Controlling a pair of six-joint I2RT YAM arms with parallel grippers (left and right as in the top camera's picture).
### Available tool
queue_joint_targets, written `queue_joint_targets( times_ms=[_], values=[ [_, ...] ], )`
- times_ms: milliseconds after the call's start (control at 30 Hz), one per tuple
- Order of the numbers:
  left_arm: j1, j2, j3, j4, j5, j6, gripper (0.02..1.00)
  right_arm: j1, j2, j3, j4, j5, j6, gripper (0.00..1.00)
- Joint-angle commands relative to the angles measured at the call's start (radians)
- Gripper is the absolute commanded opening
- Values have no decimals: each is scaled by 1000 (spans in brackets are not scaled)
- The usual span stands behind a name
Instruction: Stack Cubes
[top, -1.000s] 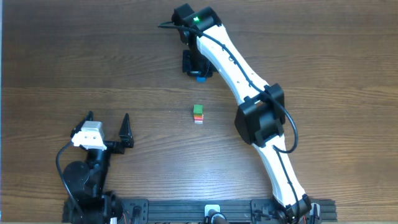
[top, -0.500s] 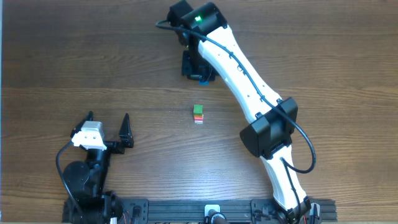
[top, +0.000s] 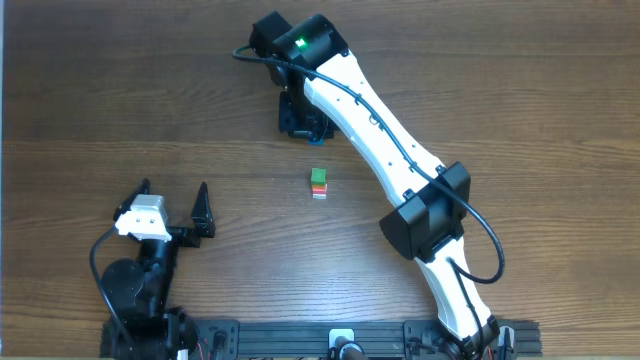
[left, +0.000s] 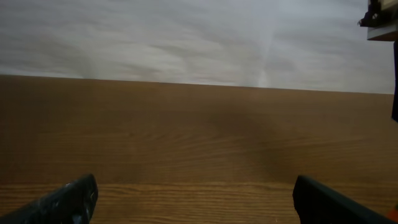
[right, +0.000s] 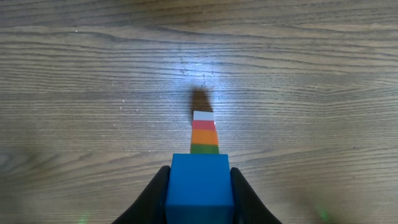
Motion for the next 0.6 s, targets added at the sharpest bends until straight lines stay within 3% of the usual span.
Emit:
queue_joint_targets(
  times_ms=[33, 300, 600],
  values=[
    [5, -7, -9, 4, 10, 11, 998, 18, -94, -37, -6, 25, 11, 117],
    [5, -7, -9, 4, 10, 11, 998, 23, -251, -272, 72, 45, 61, 119],
    [5, -7, -9, 4, 10, 11, 1000, 24, -358, -539, 265, 8, 86, 115]
  ],
)
